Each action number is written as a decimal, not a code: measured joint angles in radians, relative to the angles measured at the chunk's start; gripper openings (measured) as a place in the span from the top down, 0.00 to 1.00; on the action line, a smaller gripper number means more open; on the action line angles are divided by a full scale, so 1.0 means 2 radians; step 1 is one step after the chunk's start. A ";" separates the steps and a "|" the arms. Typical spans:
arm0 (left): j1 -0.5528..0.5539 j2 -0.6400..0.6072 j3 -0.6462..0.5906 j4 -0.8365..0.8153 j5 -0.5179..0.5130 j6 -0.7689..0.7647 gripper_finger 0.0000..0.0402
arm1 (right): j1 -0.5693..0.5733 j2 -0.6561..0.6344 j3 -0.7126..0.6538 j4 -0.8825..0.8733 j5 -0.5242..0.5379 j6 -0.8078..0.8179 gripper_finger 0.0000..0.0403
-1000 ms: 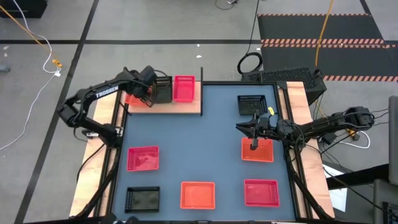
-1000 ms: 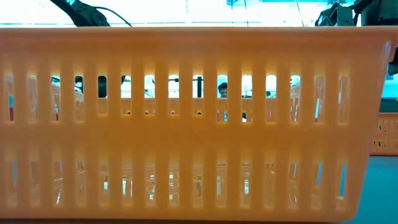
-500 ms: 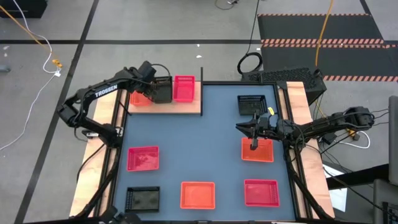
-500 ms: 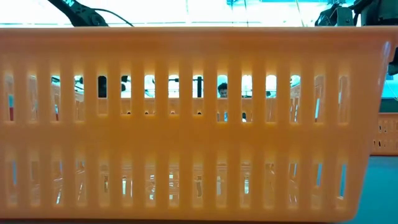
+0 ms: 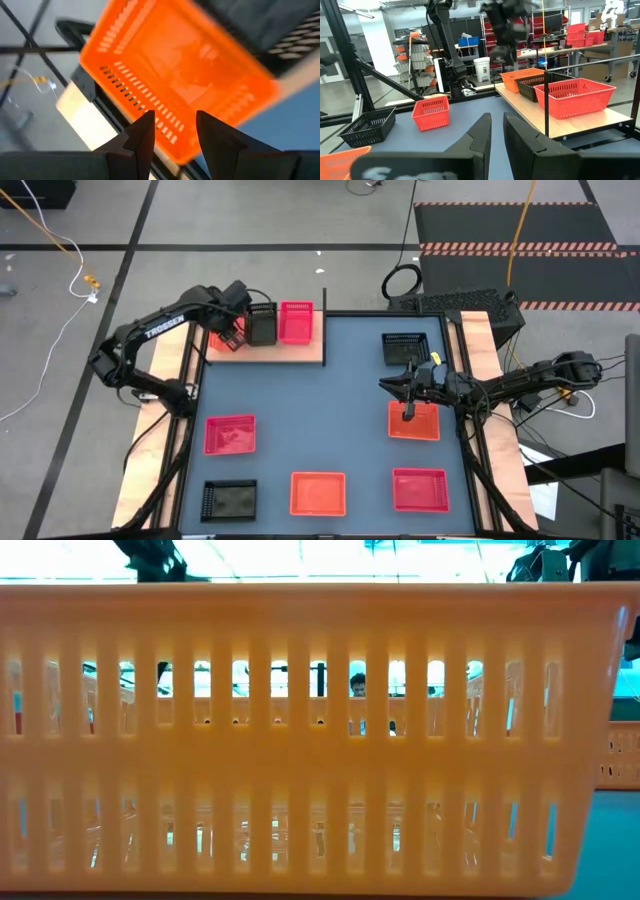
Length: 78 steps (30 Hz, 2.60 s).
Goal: Stack baskets on shelf by color
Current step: Stack the right orange bin on top of the other orange bin on the shelf
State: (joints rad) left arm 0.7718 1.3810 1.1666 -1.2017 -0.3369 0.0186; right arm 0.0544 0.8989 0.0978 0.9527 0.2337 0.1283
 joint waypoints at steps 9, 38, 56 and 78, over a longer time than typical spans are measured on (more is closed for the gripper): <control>-0.197 -0.078 0.007 -0.002 0.017 -0.085 0.63 | 0.000 0.000 0.000 0.019 -0.002 0.003 0.89; -0.395 -0.009 -0.152 0.721 0.076 -0.021 0.63 | -0.005 -0.011 0.234 -0.119 0.024 -0.085 0.89; -0.397 0.344 0.184 0.623 0.212 0.225 0.63 | 0.056 -0.141 0.235 -0.277 -0.036 -0.131 0.89; -0.445 0.422 0.225 0.630 0.145 0.552 0.63 | 0.056 -0.183 0.234 -0.347 0.080 -0.188 0.89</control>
State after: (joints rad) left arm -0.1178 2.2242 1.6173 0.0590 -0.0479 1.1226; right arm 0.1654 0.5334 0.5667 0.2584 0.3935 -0.2468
